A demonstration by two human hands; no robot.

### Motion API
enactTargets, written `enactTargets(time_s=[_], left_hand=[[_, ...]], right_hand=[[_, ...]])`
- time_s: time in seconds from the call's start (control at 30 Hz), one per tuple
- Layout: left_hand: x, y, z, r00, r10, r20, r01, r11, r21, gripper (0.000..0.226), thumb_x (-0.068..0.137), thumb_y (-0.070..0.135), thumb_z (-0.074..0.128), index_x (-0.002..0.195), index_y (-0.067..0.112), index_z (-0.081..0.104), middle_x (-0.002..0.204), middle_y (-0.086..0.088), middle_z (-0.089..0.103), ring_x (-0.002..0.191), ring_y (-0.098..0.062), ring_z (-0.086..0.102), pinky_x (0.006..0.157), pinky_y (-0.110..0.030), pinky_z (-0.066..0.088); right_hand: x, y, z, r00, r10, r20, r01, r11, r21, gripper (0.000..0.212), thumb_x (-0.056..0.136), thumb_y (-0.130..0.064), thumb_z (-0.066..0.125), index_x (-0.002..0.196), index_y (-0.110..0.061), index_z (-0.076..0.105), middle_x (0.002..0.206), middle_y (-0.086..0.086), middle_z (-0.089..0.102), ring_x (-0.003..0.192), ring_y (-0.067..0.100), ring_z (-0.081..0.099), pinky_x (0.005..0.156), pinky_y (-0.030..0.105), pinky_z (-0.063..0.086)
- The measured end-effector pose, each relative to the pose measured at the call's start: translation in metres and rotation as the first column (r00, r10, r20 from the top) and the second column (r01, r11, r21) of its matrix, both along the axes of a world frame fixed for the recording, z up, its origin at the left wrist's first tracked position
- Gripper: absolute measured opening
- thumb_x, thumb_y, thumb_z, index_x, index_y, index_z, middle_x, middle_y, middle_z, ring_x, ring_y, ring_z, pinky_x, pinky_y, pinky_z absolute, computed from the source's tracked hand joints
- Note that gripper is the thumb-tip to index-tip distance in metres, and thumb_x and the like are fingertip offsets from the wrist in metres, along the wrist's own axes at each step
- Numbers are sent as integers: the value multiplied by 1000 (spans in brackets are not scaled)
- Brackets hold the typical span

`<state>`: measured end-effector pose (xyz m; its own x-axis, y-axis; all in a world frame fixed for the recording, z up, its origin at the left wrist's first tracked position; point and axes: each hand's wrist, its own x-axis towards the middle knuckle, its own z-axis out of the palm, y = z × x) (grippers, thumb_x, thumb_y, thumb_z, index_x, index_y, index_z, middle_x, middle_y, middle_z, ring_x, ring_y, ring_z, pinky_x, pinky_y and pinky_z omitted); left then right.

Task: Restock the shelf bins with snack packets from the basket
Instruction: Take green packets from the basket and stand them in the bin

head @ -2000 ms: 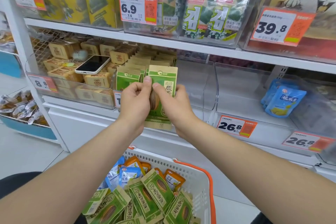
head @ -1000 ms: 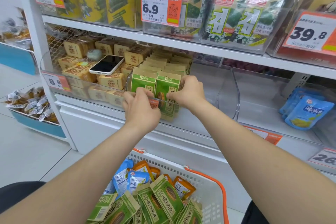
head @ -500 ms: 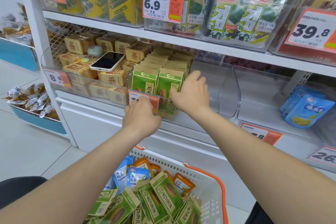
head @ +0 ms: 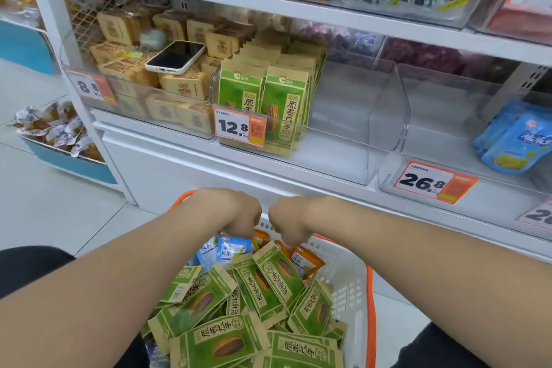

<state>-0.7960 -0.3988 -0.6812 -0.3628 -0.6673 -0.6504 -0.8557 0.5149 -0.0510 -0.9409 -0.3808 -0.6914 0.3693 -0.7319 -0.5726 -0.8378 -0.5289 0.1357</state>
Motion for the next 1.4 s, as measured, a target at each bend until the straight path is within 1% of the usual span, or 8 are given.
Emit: enactTargets(time_s=[0.2, 0.4, 0.67, 0.87, 1.0, 1.2, 1.3, 1.4], left_hand=[[-6, -4, -16, 999, -37, 4, 37, 999, -39, 12, 102, 20, 51, 113, 23, 55, 113, -8, 57, 86, -27, 47, 68, -32, 39], [-6, -10, -24, 999, -53, 10, 54, 998, -37, 21, 102, 15, 50, 119, 25, 57, 115, -8, 55, 88, -27, 46, 71, -32, 41], [-5, -10, -19, 997, -77, 12, 76, 996, 46, 22, 98, 9, 52, 107, 27, 44, 108, -2, 42, 86, -26, 40, 61, -31, 35], [-1, 0, 11, 1000, 8, 5, -8, 1000, -4, 23, 99, 22, 68, 115, 6, 62, 85, -2, 54, 80, -27, 55, 68, -33, 43], [17, -4, 36, 971, 192, -142, -190, 981, 28, 87, 81, 39, 89, 149, 11, 42, 140, -3, 58, 124, -27, 60, 95, -35, 51], [28, -9, 40, 818, 379, -433, -366, 923, 117, 51, 62, 50, 98, 100, 23, 75, 100, 1, 77, 94, -21, 73, 92, -42, 61], [26, -8, 51, 557, 500, -663, -457, 851, 258, 43, 64, 36, 100, 95, 16, 80, 87, -6, 80, 81, -24, 79, 81, -41, 65], [26, -5, 67, 353, 488, -798, -466, 832, 302, 38, 61, 32, 101, 90, 17, 82, 84, -5, 80, 79, -18, 77, 73, -35, 64]], right_hand=[[5, 5, -73, 960, 222, -173, -213, 975, 67, 34, 94, -15, 70, 123, -11, 53, 98, 4, 57, 70, 22, 54, 55, 35, 44], [6, 6, -116, 949, 289, -126, -279, 956, 91, 95, 86, -6, 75, 161, -14, 17, 159, 15, 32, 137, 37, 45, 98, 53, 50], [11, -2, -99, 898, 389, -208, -353, 917, 187, 14, 97, -27, 72, 99, -19, 62, 109, 4, 65, 102, 27, 58, 92, 43, 53], [7, -20, -48, 983, 133, 125, -136, 990, 19, 23, 99, -21, 61, 121, -14, 63, 112, 10, 66, 93, 31, 61, 76, 38, 51], [-2, -18, 0, 930, 48, 363, -34, 998, -43, 25, 92, -22, 68, 116, -14, 67, 104, 9, 71, 94, 28, 63, 77, 38, 55], [-9, -5, 49, 668, -28, 744, 332, 906, -264, 10, 77, -29, 62, 82, -23, 57, 76, -4, 63, 77, 22, 57, 64, 33, 47], [-11, -3, 59, 529, 41, 848, 550, 743, -380, 6, 71, -29, 55, 73, -24, 54, 69, -6, 59, 70, 22, 57, 60, 36, 50], [-21, -1, 70, 686, 235, 689, 471, 579, -666, 13, 74, -23, 55, 81, -19, 65, 86, -2, 57, 77, 27, 56, 59, 34, 43]])
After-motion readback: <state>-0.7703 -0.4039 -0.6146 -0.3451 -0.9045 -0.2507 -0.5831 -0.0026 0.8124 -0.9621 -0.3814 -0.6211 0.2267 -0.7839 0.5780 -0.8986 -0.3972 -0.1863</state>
